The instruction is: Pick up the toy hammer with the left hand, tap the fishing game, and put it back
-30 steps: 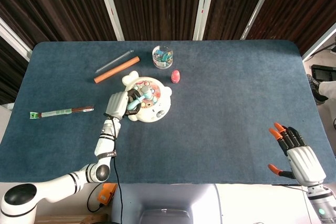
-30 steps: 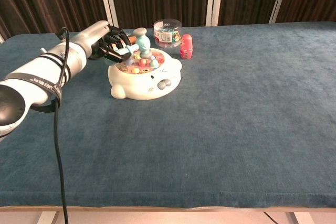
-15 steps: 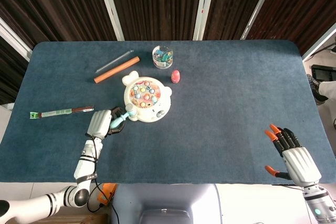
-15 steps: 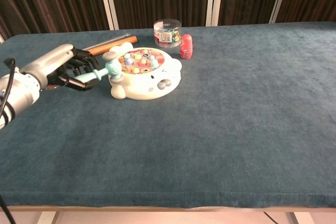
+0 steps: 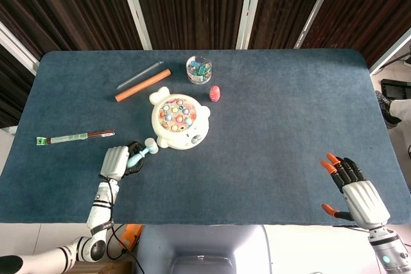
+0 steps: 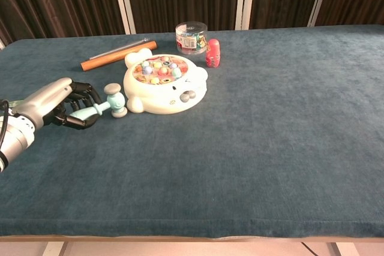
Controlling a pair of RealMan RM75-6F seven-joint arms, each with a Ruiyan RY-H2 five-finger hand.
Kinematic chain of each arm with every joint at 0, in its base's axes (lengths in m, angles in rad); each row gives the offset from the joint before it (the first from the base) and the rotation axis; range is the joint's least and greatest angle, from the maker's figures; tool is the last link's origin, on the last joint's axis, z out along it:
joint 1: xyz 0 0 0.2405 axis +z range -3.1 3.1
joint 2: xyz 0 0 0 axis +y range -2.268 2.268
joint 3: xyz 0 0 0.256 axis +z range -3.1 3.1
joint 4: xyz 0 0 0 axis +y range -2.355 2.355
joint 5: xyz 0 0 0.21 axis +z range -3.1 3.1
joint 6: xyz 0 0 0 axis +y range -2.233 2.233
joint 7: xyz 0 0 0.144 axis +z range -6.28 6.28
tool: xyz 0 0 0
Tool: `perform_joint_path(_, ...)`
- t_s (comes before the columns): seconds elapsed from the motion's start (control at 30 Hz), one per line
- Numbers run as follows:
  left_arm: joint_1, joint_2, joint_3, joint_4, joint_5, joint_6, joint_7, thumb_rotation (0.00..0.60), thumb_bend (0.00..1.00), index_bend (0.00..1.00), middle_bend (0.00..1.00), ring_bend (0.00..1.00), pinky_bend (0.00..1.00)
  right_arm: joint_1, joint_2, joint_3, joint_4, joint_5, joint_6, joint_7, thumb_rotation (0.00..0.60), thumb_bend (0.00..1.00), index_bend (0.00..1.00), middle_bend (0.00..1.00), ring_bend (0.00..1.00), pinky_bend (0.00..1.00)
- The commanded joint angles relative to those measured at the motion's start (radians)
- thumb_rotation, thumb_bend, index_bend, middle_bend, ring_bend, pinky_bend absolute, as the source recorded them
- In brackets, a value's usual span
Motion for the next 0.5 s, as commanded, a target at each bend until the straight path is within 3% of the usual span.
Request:
perform_joint_path(0.03, 0.006, -0.026, 0.007, 0.048, 0.015, -0.01, -0.013, 0.6, 0.73, 0.65, 0.82, 0.82, 1.0, -0.001, 0.0, 0.0, 0.001, 0.0, 0.003, 0.001, 0.6, 0.33, 0.0, 0.0, 0.0, 0.0)
perform_joint_path(0.17, 0.009, -0.045, 0.006, 0.088, 0.031, -0.02, -0.024, 0.6, 0.71, 0.66, 0.74, 0.73, 0.99, -0.001, 0.002, 0.0, 0.001, 0.001, 0.004, 0.004, 0.6, 0.33, 0.0, 0.0, 0.0, 0.0)
perform_joint_path(0.23, 0.011, -0.047, 0.007, 0.102, 0.036, -0.029, -0.028, 0.6, 0.7, 0.66, 0.68, 0.67, 0.9, -0.001, 0.002, 0.001, 0.001, 0.002, 0.004, 0.004, 0.6, 0.33, 0.0, 0.0, 0.0, 0.0)
perform_joint_path(0.33, 0.016, -0.05, 0.01, 0.12, 0.043, -0.042, -0.037, 0.6, 0.69, 0.66, 0.58, 0.55, 0.6, -0.001, 0.001, 0.001, 0.001, 0.003, 0.002, 0.002, 0.6, 0.33, 0.0, 0.0, 0.0, 0.0)
perform_joint_path(0.5, 0.021, -0.056, 0.012, 0.144, 0.066, -0.048, -0.06, 0.6, 0.69, 0.64, 0.48, 0.43, 0.47, 0.0, 0.0, 0.001, -0.001, 0.005, 0.001, -0.002, 0.6, 0.33, 0.0, 0.0, 0.0, 0.0)
